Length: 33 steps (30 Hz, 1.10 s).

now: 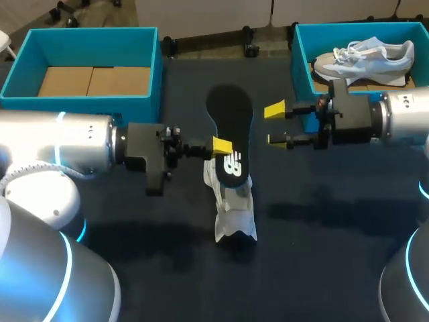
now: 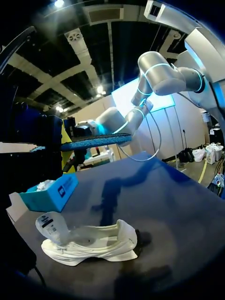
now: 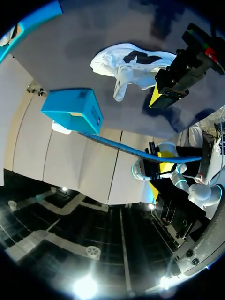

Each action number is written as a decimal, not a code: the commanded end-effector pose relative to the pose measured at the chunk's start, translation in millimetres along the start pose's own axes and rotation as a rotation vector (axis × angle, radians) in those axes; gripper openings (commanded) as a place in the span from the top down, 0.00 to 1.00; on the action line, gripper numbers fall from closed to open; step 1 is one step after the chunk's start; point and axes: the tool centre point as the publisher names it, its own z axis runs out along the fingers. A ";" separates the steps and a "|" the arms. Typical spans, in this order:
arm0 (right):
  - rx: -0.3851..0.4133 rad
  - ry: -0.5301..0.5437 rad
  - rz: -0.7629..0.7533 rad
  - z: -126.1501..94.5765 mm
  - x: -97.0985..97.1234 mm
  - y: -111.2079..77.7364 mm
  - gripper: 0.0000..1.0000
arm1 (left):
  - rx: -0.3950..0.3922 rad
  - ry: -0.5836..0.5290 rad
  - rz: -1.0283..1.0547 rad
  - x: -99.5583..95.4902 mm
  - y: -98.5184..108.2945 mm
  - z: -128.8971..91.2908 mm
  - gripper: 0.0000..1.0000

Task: Take the shoe out of the shoebox, open the shoe tongue, remove and reinsert the insole, then place the shoe into the shoebox

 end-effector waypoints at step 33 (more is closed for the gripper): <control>0.076 0.023 0.027 28.4 -4.8 8.6 1.00 | 0.009 0.007 -0.013 10.2 -20.0 37.5 1.00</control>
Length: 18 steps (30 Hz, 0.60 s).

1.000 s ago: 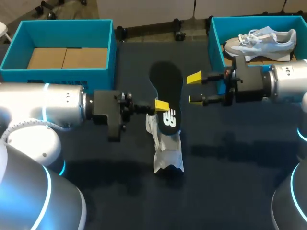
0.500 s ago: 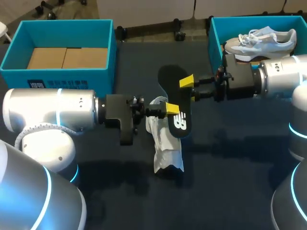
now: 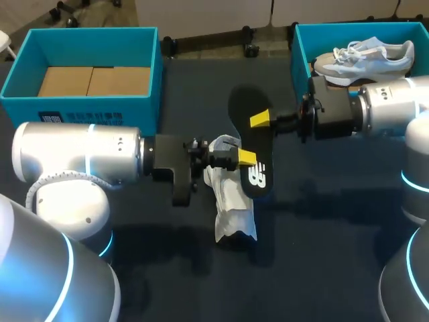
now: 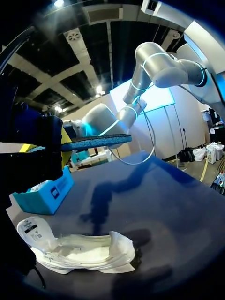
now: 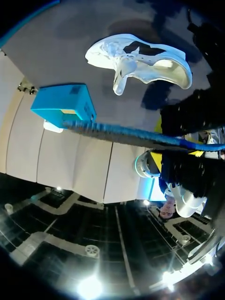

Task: Take the shoe out of the shoebox, open the shoe tongue, remove and reinsert the insole, then place the shoe into the shoebox

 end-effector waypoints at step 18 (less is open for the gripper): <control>-0.024 -0.022 0.037 -19.3 -21.2 1.1 1.00 | -0.037 0.141 -0.094 -5.8 5.2 -17.7 0.00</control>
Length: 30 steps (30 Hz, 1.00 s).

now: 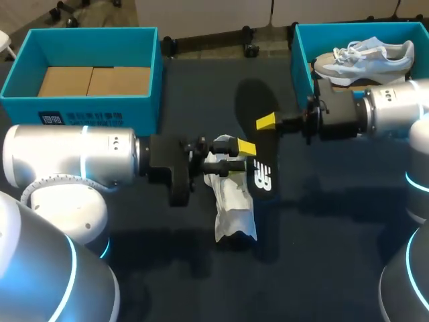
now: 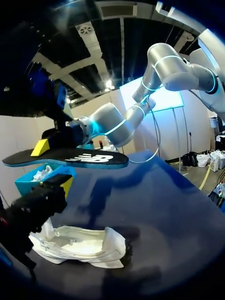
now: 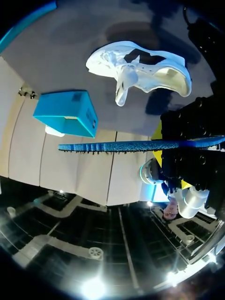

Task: Take the shoe out of the shoebox, open the shoe tongue, remove and reinsert the insole, then place the shoe into the shoebox

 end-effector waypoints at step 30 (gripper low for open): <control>0.009 -0.009 0.037 -9.0 -28.8 -10.3 1.00 | 0.217 0.811 -0.097 -58.4 39.8 -7.3 0.00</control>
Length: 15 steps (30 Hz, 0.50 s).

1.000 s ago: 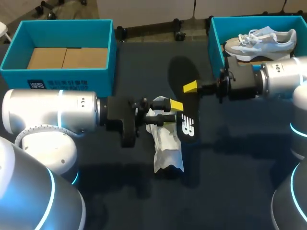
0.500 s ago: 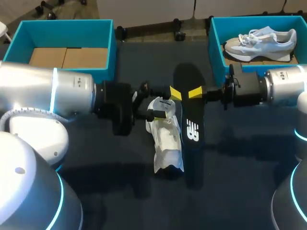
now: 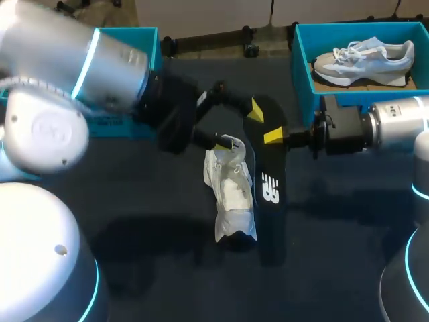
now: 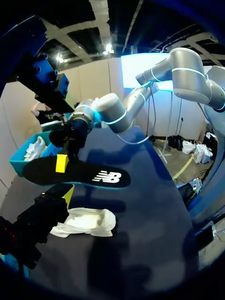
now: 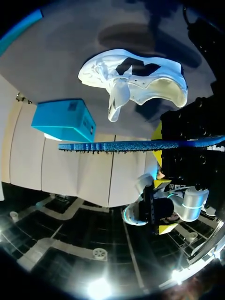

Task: Take the shoe out of the shoebox, open the shoe tongue, remove and reinsert the insole, then place the shoe into the shoebox

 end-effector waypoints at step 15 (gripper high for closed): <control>0.031 -0.052 0.017 1.9 -5.1 0.8 1.00 | 0.112 0.718 -0.020 -23.4 24.6 -8.3 0.00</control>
